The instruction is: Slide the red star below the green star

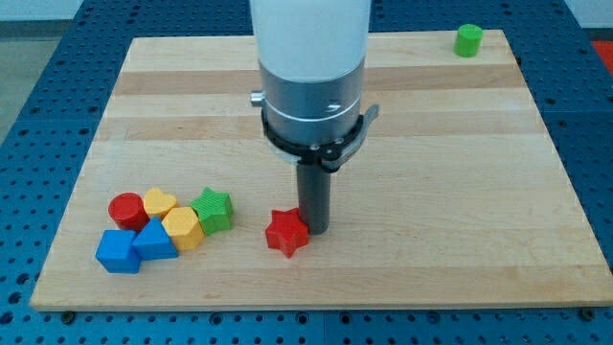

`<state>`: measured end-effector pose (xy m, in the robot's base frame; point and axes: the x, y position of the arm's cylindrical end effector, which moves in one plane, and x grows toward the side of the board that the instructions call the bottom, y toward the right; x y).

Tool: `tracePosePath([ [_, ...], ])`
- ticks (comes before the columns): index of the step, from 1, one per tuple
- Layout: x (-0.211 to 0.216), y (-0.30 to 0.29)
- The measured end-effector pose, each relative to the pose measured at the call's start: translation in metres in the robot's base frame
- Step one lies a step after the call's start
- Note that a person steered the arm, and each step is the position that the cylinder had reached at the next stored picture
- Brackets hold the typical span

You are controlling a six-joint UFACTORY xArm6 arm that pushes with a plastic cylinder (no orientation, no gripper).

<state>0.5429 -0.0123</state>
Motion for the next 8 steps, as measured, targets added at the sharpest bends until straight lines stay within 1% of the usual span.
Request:
tracePosePath([
  [2,0.026,-0.011],
  [3,0.032,-0.012],
  [5,0.028,-0.023],
  [8,0.028,-0.065],
])
